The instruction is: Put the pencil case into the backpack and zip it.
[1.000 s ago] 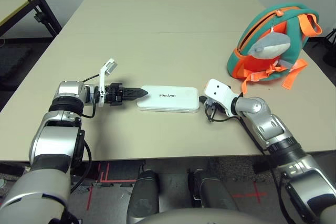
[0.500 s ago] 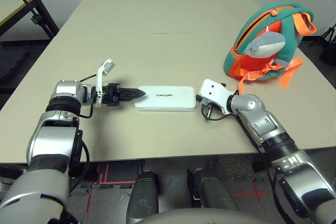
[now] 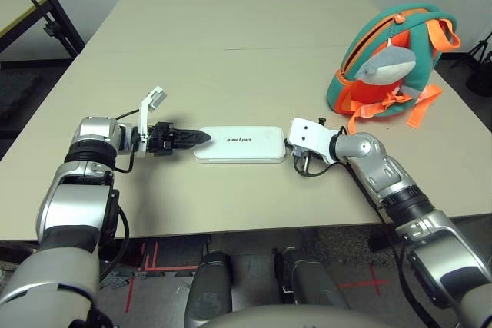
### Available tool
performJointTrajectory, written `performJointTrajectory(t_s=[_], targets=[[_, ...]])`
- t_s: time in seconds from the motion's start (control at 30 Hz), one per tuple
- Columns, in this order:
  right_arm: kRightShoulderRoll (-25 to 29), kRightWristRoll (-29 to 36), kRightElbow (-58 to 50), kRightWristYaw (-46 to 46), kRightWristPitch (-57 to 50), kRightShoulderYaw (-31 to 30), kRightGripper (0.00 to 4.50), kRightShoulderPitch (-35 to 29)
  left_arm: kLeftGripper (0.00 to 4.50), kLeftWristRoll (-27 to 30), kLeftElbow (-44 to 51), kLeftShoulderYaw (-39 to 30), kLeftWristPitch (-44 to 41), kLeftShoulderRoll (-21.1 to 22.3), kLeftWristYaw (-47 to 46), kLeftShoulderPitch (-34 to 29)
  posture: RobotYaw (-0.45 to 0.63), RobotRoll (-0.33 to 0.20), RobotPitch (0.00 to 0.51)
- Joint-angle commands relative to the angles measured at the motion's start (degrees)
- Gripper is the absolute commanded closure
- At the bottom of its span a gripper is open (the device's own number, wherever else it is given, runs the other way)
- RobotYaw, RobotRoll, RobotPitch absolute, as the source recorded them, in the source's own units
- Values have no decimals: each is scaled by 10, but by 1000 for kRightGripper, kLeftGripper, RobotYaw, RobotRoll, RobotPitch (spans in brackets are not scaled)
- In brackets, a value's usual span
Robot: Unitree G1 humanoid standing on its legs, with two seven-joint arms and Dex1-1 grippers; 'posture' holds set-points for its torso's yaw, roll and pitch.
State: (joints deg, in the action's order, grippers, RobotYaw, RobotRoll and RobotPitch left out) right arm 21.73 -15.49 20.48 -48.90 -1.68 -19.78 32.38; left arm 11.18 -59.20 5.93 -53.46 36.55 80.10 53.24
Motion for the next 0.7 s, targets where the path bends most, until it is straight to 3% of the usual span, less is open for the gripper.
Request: performJointTrajectory(t_s=[0.03,0.27,0.7], targets=[[-15,-10,19,-19,4,-41,4477,0,0,-16,-14,14,1,6,10,12,144,0,103],[7,-6,18,-30,8,-29,4477,-2,0,-22,-21,18,1,12,18,13,140,0,104],[-39,-19,7,-48,15,-61,4477,5,0,-21,-18,16,2,-1,20,11,136,0,108]])
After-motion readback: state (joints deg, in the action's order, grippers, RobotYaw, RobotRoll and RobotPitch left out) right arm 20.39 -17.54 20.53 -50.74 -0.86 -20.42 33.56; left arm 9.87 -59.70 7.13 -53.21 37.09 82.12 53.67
